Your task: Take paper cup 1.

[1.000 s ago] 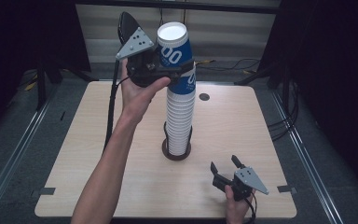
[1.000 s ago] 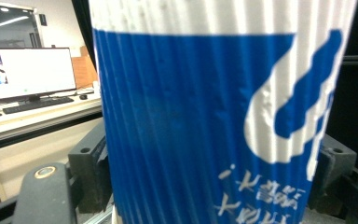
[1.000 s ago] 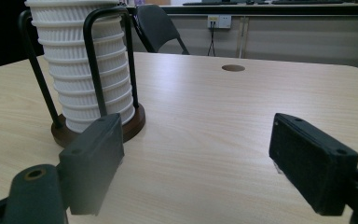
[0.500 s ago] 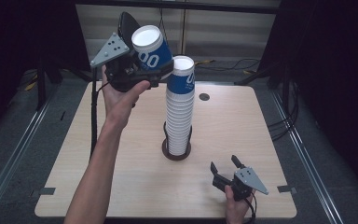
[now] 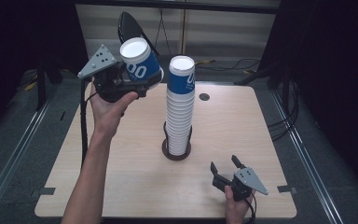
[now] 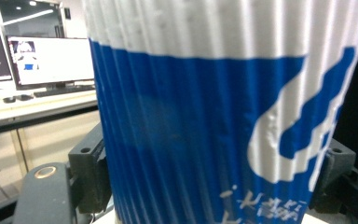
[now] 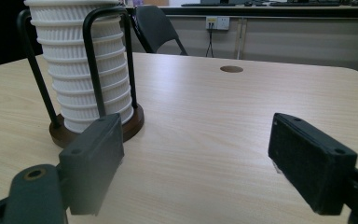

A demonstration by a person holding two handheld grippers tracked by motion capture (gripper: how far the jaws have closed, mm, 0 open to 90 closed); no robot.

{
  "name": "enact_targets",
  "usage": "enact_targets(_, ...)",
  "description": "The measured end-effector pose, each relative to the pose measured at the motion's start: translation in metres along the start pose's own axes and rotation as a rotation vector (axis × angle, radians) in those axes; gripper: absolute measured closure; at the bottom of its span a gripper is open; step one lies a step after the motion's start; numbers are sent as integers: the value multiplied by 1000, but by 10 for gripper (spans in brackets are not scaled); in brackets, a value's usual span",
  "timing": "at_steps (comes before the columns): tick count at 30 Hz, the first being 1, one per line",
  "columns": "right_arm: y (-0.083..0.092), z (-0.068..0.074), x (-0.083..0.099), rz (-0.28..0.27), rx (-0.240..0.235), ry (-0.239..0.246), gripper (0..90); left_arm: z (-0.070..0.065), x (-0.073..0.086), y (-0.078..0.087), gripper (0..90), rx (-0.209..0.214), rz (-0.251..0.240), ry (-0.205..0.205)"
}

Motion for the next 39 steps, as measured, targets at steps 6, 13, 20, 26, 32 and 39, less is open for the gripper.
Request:
enact_targets(6, 0, 0, 0, 2, 2, 6, 176, 5, 16, 7, 208, -10, 17, 22)
enact_targets(13, 0, 3, 0, 9, 26, 31, 168, 3, 34, 8, 208, 26, 42, 31)
enact_targets(20, -3, 8, 0, 44, 22, 53, 137, -3, 52, 7, 208, 50, 54, 63)
enact_targets(26, -5, 16, -1, 62, 5, 87, 142, -15, 73, 4, 208, 71, 72, 79)
enact_targets(32, -6, 23, 0, 70, -6, 99, 137, -23, 86, 6, 208, 83, 95, 89)
enact_targets(39, -8, 45, -2, 43, -40, 123, 219, -33, 100, 3, 204, 80, 163, 85)
Point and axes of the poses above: each handheld gripper's, and its own axes: y roughly backward along the jaws, x roughly out of its underside, z roughly to its left, the point moved 4 cm from there along -y, roughly forward along the jaws, and after that the axes turned 13 degrees about z, right-handed, at the moved point
